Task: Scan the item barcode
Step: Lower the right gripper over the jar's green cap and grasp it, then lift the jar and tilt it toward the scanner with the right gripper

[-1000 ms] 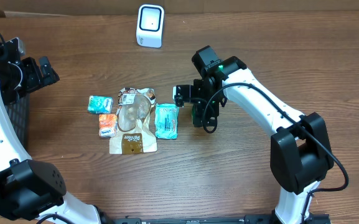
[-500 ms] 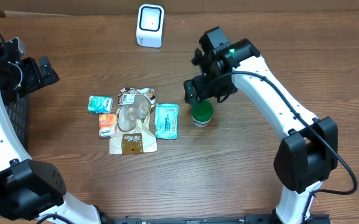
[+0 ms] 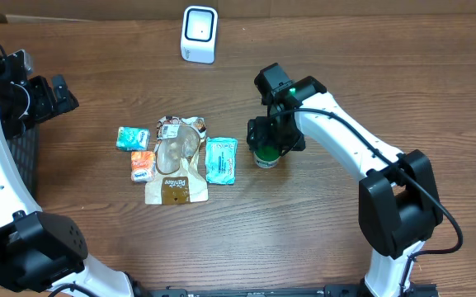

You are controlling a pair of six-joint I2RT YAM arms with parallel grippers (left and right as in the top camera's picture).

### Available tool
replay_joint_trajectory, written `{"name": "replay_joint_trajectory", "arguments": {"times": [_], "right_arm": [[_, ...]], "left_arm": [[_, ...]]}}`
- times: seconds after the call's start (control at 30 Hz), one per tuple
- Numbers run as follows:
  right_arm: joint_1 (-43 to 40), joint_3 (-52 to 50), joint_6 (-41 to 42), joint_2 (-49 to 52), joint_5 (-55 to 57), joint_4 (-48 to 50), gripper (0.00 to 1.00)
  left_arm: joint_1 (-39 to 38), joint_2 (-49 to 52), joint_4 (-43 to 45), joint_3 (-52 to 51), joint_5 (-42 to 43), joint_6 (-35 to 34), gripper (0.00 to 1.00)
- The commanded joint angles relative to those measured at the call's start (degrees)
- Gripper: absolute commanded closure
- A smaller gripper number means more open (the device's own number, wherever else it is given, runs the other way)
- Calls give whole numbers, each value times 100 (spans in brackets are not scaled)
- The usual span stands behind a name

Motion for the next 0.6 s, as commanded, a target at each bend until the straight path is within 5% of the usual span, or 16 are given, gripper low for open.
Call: {"name": "replay_joint_trajectory", "arguments": {"times": [0.0, 0.2, 0.4, 0.57], "right_arm": [[31, -35, 61, -35, 192, 42, 30], [20, 70, -704, -42, 188, 85, 40], [20, 496, -3495, -50, 190, 46, 32], [-50, 485, -3757, -48, 186, 44, 28]], "left_arm": [[-4, 17, 2, 9, 68, 109, 0], [-4, 17, 2, 9, 70, 109, 0], [-4, 17, 2, 9, 68, 109, 1], [-4, 17, 2, 9, 68, 111, 0]]}}
